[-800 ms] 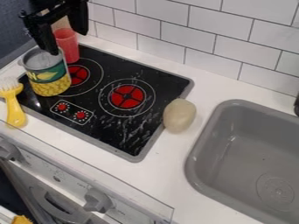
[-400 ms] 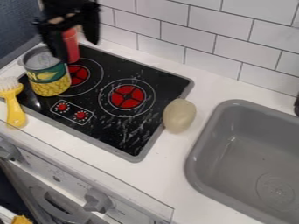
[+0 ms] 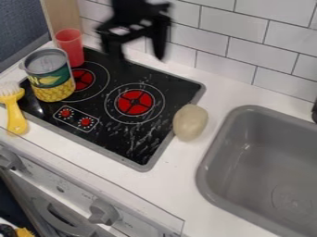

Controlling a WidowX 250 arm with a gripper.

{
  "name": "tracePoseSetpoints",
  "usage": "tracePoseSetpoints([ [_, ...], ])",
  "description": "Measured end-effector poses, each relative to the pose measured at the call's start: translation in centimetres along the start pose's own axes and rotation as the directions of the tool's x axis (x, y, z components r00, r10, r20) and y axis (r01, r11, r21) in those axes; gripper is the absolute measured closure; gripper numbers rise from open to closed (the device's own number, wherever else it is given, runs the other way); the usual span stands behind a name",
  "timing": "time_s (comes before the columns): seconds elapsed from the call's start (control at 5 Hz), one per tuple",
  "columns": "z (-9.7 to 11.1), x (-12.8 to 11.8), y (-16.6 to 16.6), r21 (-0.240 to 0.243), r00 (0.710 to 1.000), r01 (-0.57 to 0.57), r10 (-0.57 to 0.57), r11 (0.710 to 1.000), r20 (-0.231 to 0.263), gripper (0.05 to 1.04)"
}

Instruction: Move the egg to the left burner

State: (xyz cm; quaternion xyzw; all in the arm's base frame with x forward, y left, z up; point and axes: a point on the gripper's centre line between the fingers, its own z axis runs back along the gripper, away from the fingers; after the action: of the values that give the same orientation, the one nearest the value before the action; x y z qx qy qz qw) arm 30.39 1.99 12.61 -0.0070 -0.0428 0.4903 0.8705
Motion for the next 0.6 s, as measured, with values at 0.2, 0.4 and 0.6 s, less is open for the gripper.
tracePoseSetpoints([
  [0.2,-1.0,-4.0,-2.5,-0.002,0.98,0.199,-0.199,0.98,-0.025,0.083],
  [0.4,-2.9,-7.2,-3.2,0.052,0.922,0.386,-0.383,0.921,-0.054,0.083],
  [0.6,-3.5,-8.4,-3.4,0.039,0.863,0.505,-0.502,0.862,-0.059,0.083],
])
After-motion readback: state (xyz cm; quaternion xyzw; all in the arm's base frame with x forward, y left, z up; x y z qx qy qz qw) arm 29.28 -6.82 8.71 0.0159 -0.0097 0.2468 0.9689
